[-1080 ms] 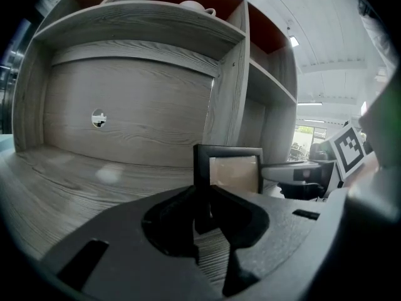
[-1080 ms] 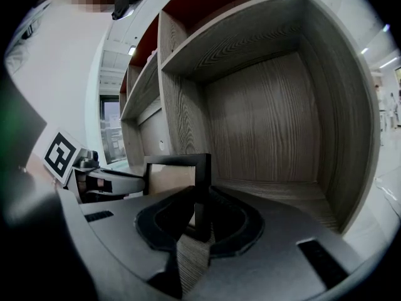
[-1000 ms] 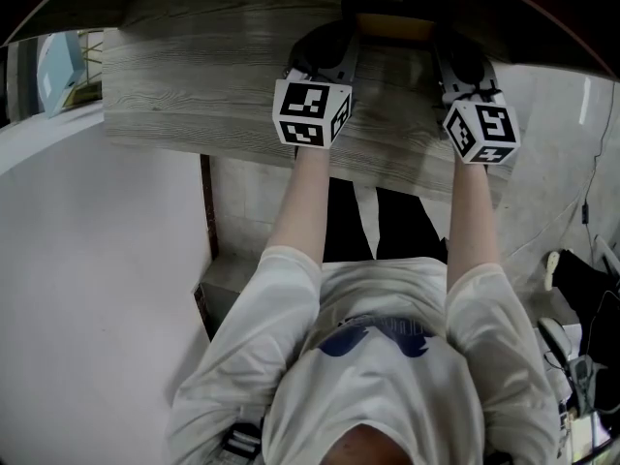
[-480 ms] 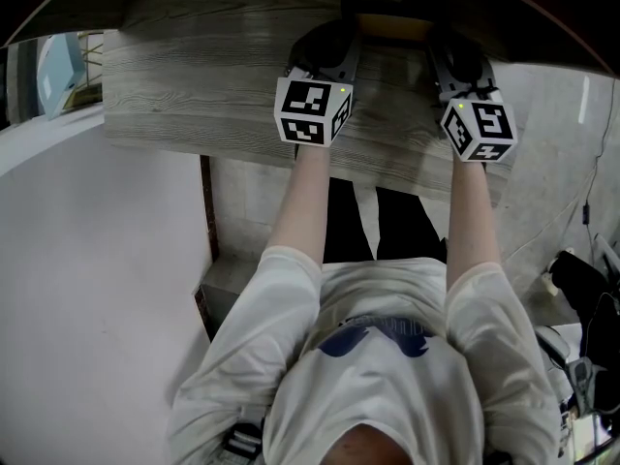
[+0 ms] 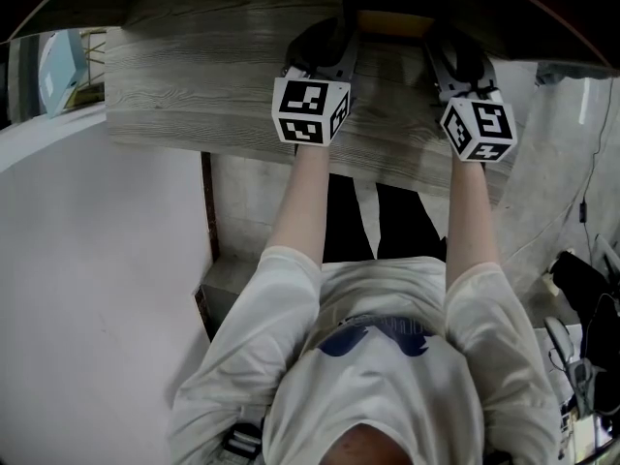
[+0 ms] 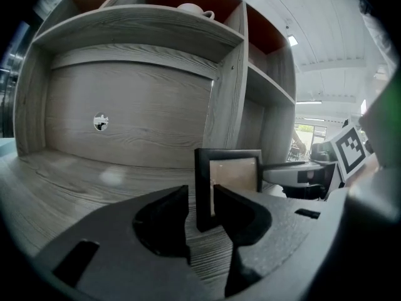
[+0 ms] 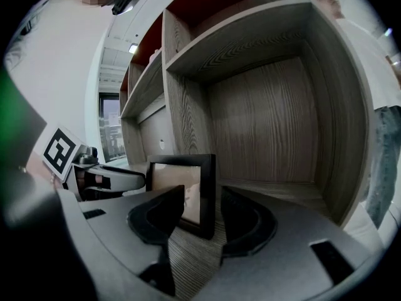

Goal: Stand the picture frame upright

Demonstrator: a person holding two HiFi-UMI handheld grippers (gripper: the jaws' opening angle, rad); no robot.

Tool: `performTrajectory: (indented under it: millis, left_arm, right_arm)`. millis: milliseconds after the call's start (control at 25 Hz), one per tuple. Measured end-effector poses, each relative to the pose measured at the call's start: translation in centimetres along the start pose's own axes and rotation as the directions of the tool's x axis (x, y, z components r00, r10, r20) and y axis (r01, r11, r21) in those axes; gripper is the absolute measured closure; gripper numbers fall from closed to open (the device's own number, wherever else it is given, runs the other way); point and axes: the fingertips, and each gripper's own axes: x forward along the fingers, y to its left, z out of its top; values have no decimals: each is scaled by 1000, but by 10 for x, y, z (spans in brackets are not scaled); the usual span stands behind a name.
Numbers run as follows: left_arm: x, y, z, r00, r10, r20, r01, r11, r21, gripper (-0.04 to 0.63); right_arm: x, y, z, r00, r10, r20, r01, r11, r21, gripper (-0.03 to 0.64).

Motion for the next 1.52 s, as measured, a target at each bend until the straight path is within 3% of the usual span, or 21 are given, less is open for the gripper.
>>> performTrajectory:
  millis: [480, 920, 1120, 1520]
  left_arm:
    - [-37, -1, 39, 999, 23, 35, -24, 1000, 20, 488]
    - [-130, -25, 115, 992, 18, 124, -25, 998, 50, 488]
    - [-174, -39, 154, 982, 10, 189, -32, 993, 110, 488]
    - [-244, -64, 199, 942, 58, 332, -97, 990, 103, 490]
  right_arm:
    - [-29, 12, 38, 999, -25, 36, 25, 1000, 1, 446]
    - [-109, 55, 113, 998, -26, 50, 27, 999, -35, 460]
    - [-142, 71, 161, 991, -18, 131, 26, 997, -66, 463]
    - [-210, 88, 220, 959, -52, 278, 70, 996, -56, 499]
